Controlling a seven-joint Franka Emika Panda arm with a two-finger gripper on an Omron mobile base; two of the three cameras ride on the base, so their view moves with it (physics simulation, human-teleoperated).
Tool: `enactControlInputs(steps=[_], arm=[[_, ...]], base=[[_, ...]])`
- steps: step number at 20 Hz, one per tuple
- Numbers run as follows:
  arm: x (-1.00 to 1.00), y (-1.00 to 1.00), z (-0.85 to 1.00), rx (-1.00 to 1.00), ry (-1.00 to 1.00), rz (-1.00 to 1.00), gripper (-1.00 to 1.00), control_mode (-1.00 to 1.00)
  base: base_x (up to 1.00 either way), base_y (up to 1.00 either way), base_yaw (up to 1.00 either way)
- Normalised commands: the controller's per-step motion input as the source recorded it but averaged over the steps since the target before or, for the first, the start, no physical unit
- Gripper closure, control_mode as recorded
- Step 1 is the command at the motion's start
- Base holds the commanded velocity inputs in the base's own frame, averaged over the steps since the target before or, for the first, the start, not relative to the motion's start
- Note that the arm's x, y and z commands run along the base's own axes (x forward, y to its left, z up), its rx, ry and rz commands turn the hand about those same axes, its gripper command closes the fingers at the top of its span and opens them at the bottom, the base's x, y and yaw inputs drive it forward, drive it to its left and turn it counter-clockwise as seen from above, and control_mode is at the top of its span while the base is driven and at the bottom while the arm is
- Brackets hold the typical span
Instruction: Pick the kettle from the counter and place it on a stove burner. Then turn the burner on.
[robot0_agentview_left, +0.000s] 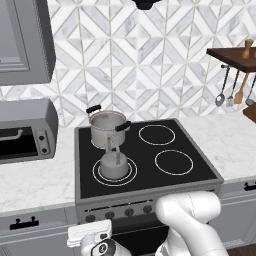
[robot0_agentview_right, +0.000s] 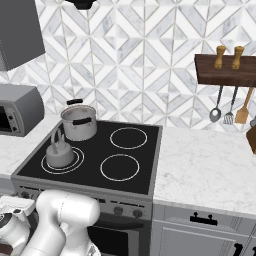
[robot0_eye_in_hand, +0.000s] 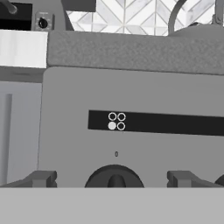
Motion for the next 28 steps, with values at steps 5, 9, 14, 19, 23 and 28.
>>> enactControlInputs(steps=[5,9,14,19,23,28], arm=[[0.0,0.0,-0.08,0.0,0.0,0.0,-1.0,-1.0],[0.0,0.0,-0.03,0.0,0.0,0.0,-1.0,-1.0],[0.0,0.0,0.0,0.0,0.0,0.0,1.0,-1.0],[0.0,0.0,0.0,0.0,0.0,0.0,1.0,-1.0],[0.0,0.0,0.0,0.0,0.0,0.0,1.0,-1.0],[0.0,0.0,0.0,-0.01,0.0,0.0,1.0,-1.0]], base=[[0.0,0.0,0.0],[0.0,0.0,0.0],[0.0,0.0,0.0],[0.0,0.0,0.0],[0.0,0.0,0.0],[0.0,0.0,0.0]])
